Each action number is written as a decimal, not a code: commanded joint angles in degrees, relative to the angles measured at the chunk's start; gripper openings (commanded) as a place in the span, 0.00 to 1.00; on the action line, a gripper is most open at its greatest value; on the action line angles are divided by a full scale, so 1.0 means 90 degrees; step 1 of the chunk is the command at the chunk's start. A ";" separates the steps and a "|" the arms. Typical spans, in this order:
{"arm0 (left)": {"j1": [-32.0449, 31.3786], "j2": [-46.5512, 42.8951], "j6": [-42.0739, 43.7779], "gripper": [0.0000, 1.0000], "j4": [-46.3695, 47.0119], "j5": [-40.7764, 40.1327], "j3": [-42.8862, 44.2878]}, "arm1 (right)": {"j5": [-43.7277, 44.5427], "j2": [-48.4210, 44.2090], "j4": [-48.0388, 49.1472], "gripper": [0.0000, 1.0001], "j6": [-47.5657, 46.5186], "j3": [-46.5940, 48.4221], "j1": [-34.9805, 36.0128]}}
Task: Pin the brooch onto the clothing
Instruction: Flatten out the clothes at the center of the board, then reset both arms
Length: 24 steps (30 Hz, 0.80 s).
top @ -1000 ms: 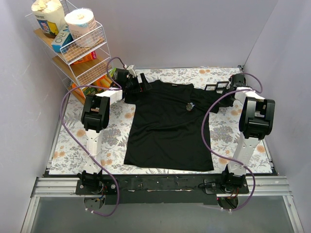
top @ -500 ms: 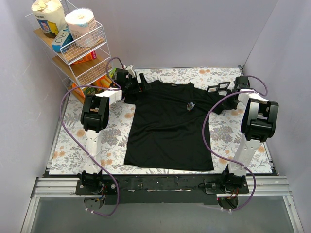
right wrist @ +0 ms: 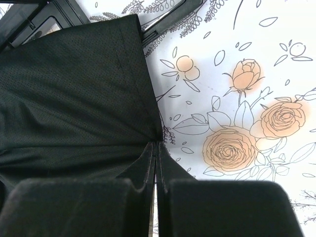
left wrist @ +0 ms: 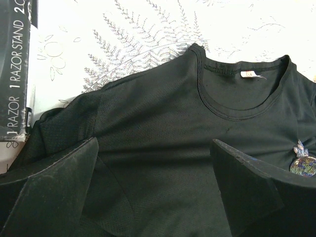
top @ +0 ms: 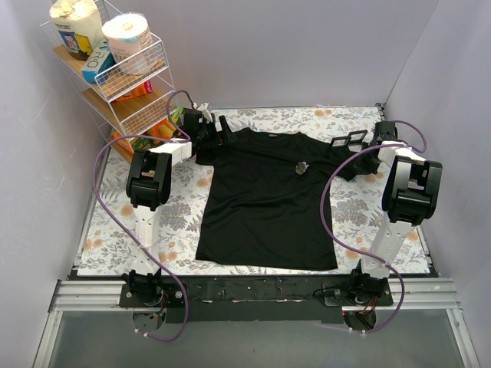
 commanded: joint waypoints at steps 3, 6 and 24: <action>0.0140 -0.0460 0.0240 0.98 -0.0724 -0.0075 -0.0076 | 0.0072 -0.0412 -0.0293 0.02 -0.0331 0.0061 -0.0132; 0.0033 -0.0675 0.0406 0.98 -0.0734 0.0042 0.0149 | -0.0367 -0.0704 -0.0254 0.27 -0.0458 0.0072 -0.0132; -0.0134 -0.4804 0.0319 0.98 -0.1581 -0.0174 -0.1704 | -0.1110 -0.4112 -0.0108 0.53 -0.0800 -0.0962 -0.0132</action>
